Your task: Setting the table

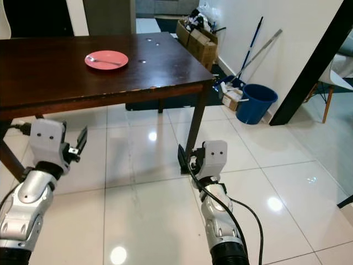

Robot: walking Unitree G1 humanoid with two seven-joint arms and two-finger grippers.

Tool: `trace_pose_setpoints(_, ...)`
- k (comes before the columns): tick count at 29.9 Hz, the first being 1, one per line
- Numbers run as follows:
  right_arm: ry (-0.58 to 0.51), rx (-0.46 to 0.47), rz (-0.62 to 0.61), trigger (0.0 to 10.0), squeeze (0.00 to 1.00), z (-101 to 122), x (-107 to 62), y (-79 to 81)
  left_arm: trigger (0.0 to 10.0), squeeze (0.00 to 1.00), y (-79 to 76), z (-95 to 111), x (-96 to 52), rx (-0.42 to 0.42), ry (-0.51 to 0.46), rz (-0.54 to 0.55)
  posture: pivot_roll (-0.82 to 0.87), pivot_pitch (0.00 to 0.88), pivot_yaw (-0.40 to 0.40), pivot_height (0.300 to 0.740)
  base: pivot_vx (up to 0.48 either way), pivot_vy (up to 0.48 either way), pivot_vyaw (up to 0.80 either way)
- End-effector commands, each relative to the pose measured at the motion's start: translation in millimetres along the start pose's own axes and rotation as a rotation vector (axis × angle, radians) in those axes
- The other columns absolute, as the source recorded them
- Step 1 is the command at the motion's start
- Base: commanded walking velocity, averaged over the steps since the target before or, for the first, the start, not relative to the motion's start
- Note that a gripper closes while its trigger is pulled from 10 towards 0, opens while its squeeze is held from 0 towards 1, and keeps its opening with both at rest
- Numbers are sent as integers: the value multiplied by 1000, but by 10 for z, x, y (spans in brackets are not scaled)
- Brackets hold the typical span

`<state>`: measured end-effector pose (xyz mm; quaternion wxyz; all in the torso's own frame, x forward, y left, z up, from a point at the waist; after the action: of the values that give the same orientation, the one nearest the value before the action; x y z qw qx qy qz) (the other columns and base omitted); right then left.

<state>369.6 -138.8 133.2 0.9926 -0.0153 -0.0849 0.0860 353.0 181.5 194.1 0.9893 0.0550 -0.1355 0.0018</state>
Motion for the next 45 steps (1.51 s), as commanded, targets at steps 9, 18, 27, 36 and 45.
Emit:
trace_pose_setpoints(9, 12, 16, 13, 10000, 0, 38, -20, 38, 10000, 0, -28, 48, -2, 15, 13, 9, 40, 31, 40, 740, 478, 0, 0)
trace_pose_setpoints(18, 27, 16, 12, 10000, 0, 56, -49, -2, 10000, 0, -89, 63, 0, 13, 16, 3, 34, 28, 41, 740, 480, 0, 0)
trace_pose_setpoints(27, 31, 11, 2, 10000, 0, 90, -41, -45, 10000, 0, -122, 99, 3, 16, 10, -11, 34, 25, 42, 740, 480, 0, 0)
trace_pose_setpoints(36, 34, 10, 1, 10000, 0, 89, -34, -52, 10000, 0, -144, 115, 14, 15, 6, -15, 34, 20, 44, 740, 476, 0, 0)
trace_pose_setpoints(45, 41, 5, -5, 10000, 0, 79, -46, -84, 10000, 0, -176, 119, 24, 11, 5, -29, 28, 10, 50, 740, 472, 0, 0)
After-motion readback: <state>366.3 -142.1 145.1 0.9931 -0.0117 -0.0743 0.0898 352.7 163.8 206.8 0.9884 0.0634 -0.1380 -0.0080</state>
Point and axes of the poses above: a point about 5 cm out from each wrist's last joint towards the gripper, its own x axis pointing out of the wrist towards the gripper, its own z axis along the axis of the wrist's last joint, y = z × x, the point moved 4 cm from there along x, pointing out of the wrist towards the gripper, and after that the axes turned 7 degrees about -x, right-handed, at the moved point
